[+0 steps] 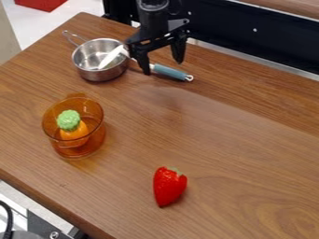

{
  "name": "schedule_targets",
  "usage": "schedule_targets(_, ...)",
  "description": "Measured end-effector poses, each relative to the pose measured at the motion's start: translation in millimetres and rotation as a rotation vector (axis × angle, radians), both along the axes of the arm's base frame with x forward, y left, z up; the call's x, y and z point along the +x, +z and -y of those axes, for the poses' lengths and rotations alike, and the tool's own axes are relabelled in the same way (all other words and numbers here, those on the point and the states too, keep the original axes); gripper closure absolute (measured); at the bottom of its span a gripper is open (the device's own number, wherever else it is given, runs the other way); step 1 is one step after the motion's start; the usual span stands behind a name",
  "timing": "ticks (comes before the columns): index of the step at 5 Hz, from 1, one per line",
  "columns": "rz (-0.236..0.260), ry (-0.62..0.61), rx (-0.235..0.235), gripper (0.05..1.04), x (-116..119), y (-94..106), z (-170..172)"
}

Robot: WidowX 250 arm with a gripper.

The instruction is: Move the blue and white spatula to bottom left corner of the table

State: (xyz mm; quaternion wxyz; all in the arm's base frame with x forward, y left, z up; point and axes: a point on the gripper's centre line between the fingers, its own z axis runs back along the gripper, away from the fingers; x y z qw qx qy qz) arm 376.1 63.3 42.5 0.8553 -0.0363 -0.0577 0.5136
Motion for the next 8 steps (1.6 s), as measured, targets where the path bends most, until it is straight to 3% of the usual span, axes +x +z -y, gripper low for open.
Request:
schedule_targets(2, 0.024, 0.525, -0.064, 0.089, 3.6, -3.9, -0.1)
schedule_targets(3, 0.092, 0.755, -0.071, 0.089, 5.3, -13.9, -0.7)
schedule_targets(4, 0.113, 0.794, -0.055, 0.089, 11.6, -16.1, -1.5)
schedule_targets(5, 0.048, 0.793, -0.014, 0.089, 15.7, -34.4, 0.7)
schedule_targets(6, 0.031, 0.810, -0.015, 0.133, 23.8, -34.8, 0.9)
schedule_targets(7, 0.008, 0.786, -0.013, 0.334, 27.0, -36.3, 2.7)
schedule_targets(8, -0.013, 0.780, -0.030, 0.616, 24.9, -37.1, 5.9)
